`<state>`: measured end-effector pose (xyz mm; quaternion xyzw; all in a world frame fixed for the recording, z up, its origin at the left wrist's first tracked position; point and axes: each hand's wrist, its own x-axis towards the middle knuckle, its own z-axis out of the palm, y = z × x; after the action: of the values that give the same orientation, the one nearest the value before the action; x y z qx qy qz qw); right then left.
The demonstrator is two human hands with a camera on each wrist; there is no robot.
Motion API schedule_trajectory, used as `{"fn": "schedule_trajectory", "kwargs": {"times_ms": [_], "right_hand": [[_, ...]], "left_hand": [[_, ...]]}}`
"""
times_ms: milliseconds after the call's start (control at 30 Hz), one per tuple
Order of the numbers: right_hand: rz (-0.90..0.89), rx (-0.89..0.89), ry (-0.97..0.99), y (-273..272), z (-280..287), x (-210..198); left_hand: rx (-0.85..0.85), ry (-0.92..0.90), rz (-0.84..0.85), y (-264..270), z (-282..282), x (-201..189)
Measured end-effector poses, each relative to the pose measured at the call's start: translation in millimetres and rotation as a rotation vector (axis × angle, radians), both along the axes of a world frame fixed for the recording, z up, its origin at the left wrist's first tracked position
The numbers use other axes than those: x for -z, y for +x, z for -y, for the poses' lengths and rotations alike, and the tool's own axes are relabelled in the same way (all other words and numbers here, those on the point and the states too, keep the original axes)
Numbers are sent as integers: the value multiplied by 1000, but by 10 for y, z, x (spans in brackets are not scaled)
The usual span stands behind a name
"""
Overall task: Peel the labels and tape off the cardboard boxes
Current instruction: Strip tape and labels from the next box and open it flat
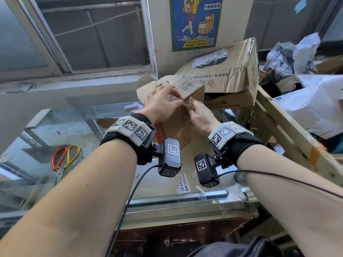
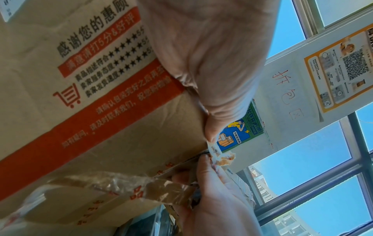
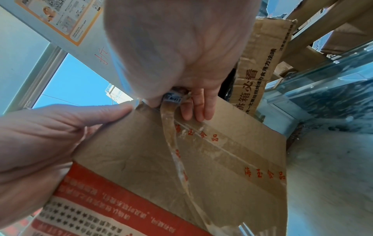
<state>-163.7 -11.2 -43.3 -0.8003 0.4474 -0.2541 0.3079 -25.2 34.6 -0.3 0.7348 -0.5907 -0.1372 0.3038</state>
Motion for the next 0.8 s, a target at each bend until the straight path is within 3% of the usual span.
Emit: {"fn": "schedule_trajectory", "kwargs": {"times_ms": [233, 367, 800], "right_hand": [[16, 0, 30, -25, -42, -50], [-98, -88, 80, -29, -189, 86], [63, -5, 206, 50, -216, 191]], "left_hand": [[-8, 20, 40, -26, -8, -13], [-17, 30, 33, -24, -3, -28], [-6, 12, -16, 23, -4, -20]]}}
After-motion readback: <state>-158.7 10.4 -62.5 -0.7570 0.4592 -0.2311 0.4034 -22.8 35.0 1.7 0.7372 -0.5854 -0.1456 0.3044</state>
